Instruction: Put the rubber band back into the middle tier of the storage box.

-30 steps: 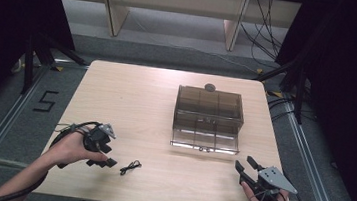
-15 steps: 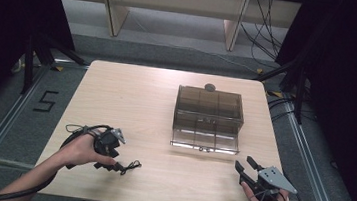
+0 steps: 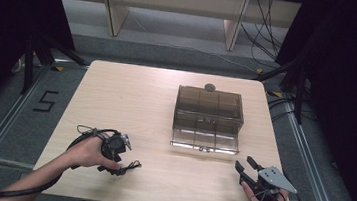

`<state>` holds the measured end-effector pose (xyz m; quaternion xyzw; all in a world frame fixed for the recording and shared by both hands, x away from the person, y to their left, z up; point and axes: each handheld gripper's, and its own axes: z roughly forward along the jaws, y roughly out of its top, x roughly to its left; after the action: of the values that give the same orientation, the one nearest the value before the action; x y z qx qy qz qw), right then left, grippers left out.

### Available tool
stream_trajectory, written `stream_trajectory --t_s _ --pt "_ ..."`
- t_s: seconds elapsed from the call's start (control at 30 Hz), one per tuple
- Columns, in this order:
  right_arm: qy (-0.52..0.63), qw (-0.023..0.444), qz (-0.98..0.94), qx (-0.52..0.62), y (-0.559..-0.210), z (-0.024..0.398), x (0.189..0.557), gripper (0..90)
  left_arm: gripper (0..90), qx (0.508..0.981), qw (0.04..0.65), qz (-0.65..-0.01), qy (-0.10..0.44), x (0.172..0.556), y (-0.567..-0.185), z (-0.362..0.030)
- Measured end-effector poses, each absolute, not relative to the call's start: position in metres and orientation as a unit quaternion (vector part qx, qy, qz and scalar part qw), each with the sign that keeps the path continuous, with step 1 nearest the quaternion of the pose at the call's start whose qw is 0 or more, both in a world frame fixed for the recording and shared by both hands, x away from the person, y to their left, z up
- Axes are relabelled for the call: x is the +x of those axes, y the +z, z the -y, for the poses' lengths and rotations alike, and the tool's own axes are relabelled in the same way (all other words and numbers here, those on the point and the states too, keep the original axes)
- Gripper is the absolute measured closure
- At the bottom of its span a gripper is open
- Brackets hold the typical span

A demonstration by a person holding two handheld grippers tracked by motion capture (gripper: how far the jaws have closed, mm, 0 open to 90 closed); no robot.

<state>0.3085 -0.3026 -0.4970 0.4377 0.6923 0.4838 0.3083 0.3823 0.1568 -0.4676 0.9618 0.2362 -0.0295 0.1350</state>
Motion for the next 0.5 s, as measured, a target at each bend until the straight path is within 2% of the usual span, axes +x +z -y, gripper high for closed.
stream_trajectory --t_s 0.37,0.5 --pt "0.484 0.311 -0.694 0.434 -0.4975 0.3026 0.3093 51.8 59.1 0.972 0.105 -0.21 -0.032 0.3847 -0.4721 -0.1515" --pt "0.484 0.308 -0.693 0.438 -0.4971 0.3026 0.3085 51.7 65.7 0.974 0.099 -0.201 -0.031 0.3846 -0.4735 -0.1497"
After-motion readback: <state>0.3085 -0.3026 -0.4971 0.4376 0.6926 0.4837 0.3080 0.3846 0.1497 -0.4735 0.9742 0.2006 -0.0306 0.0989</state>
